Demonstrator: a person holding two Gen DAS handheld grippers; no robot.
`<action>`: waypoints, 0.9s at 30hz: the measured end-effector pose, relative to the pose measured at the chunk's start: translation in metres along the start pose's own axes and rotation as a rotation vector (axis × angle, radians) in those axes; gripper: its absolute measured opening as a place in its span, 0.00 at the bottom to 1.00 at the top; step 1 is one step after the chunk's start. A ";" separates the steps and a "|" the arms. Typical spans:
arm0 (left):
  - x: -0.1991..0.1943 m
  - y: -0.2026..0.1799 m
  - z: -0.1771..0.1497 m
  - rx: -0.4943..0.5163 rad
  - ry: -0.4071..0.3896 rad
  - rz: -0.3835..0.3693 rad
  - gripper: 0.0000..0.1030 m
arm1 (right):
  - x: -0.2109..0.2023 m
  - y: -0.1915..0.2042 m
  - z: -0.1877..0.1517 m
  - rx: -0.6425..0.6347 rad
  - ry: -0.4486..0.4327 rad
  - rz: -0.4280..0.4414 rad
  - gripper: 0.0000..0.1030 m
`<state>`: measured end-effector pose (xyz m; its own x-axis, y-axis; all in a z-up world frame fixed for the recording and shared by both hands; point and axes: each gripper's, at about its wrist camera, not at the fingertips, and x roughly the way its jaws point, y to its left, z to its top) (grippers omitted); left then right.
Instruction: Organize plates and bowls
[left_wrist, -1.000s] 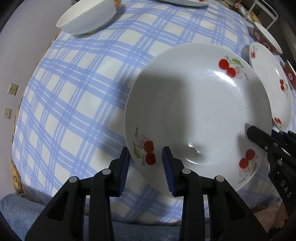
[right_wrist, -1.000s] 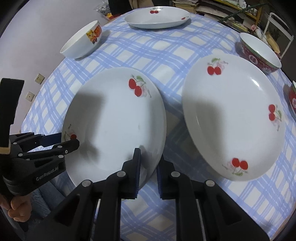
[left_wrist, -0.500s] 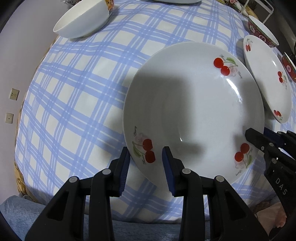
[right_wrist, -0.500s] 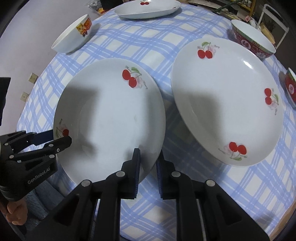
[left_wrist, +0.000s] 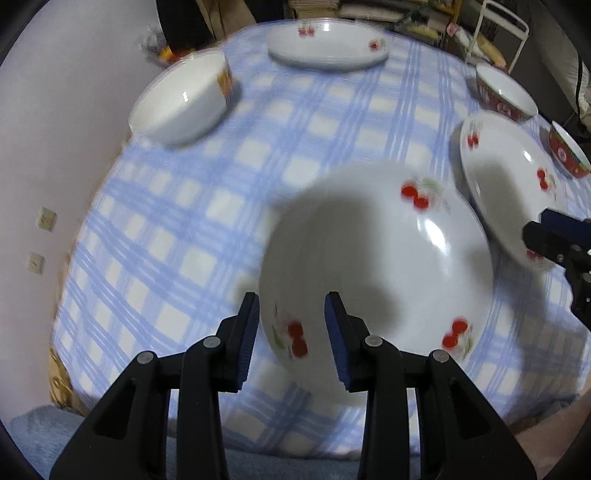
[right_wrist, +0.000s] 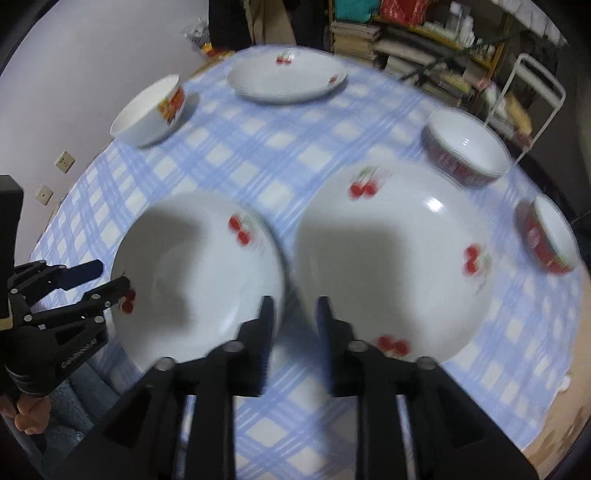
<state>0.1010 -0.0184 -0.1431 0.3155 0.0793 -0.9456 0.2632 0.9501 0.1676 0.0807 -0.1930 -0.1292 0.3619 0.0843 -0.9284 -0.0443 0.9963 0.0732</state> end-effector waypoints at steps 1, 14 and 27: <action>-0.004 -0.002 0.005 -0.003 -0.018 0.017 0.35 | -0.004 -0.003 0.002 -0.004 -0.015 -0.016 0.39; -0.021 -0.024 0.062 0.000 -0.125 -0.006 0.68 | -0.039 -0.074 0.027 0.053 -0.152 -0.157 0.94; -0.023 -0.050 0.087 0.007 -0.132 -0.046 0.75 | -0.038 -0.130 0.014 0.179 -0.173 -0.122 1.00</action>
<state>0.1597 -0.0937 -0.1060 0.4204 -0.0054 -0.9073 0.2862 0.9497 0.1270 0.0854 -0.3256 -0.0987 0.5087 -0.0502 -0.8595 0.1690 0.9847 0.0425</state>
